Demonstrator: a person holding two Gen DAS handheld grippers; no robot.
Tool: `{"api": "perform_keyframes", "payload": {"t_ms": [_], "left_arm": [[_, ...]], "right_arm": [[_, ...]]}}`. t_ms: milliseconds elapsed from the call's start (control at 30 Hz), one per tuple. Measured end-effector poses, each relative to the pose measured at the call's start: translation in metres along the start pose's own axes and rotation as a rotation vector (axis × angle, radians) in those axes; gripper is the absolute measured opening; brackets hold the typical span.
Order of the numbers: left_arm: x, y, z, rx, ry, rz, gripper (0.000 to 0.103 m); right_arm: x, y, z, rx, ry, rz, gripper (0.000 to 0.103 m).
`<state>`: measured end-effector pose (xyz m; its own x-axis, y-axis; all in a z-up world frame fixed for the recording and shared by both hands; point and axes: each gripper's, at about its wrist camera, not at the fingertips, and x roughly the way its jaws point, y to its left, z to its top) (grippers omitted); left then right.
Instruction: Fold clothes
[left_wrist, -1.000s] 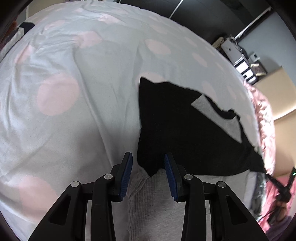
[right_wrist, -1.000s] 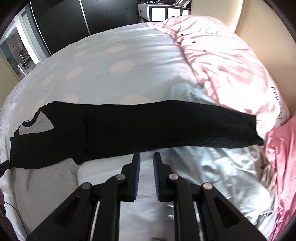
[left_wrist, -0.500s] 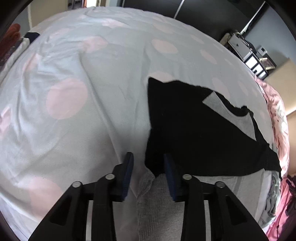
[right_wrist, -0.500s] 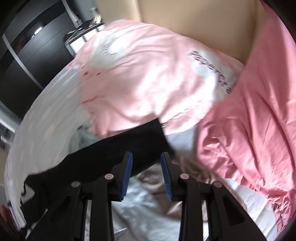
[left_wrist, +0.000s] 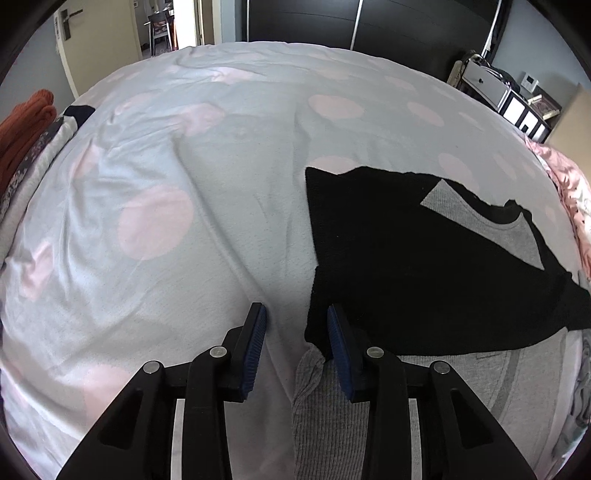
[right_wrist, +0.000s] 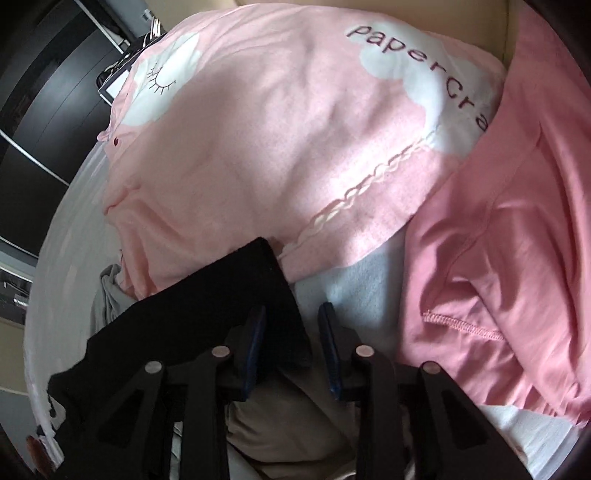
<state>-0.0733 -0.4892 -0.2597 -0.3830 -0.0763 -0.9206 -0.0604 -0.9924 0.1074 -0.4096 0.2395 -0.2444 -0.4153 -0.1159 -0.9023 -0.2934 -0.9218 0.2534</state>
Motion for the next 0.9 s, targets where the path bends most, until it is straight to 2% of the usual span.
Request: {"api": "perform_keyframes", "payload": {"t_ms": [100, 267, 400, 500, 700, 900], "left_arm": [[-0.002, 0.005, 0.001, -0.018, 0.010, -0.014, 0.037], [-0.015, 0.023, 0.007, -0.102, 0.015, -0.088, 0.037], [-0.029, 0.033, 0.010, -0.135, 0.013, -0.121, 0.037], [-0.039, 0.041, 0.010, -0.179, 0.026, -0.180, 0.037], [-0.054, 0.051, 0.006, -0.219, 0.003, -0.227, 0.037], [-0.066, 0.059, 0.000, -0.268, 0.012, -0.303, 0.037]], "right_arm": [[-0.019, 0.014, 0.005, -0.035, -0.051, -0.002, 0.012], [-0.067, 0.054, 0.016, -0.079, -0.117, 0.011, 0.011], [-0.123, 0.117, 0.016, -0.164, -0.198, 0.051, 0.011], [-0.170, 0.178, 0.009, -0.257, -0.262, 0.087, 0.010], [-0.253, 0.314, -0.033, -0.484, -0.356, 0.130, 0.010], [-0.287, 0.431, -0.105, -0.690, -0.390, 0.136, 0.010]]}}
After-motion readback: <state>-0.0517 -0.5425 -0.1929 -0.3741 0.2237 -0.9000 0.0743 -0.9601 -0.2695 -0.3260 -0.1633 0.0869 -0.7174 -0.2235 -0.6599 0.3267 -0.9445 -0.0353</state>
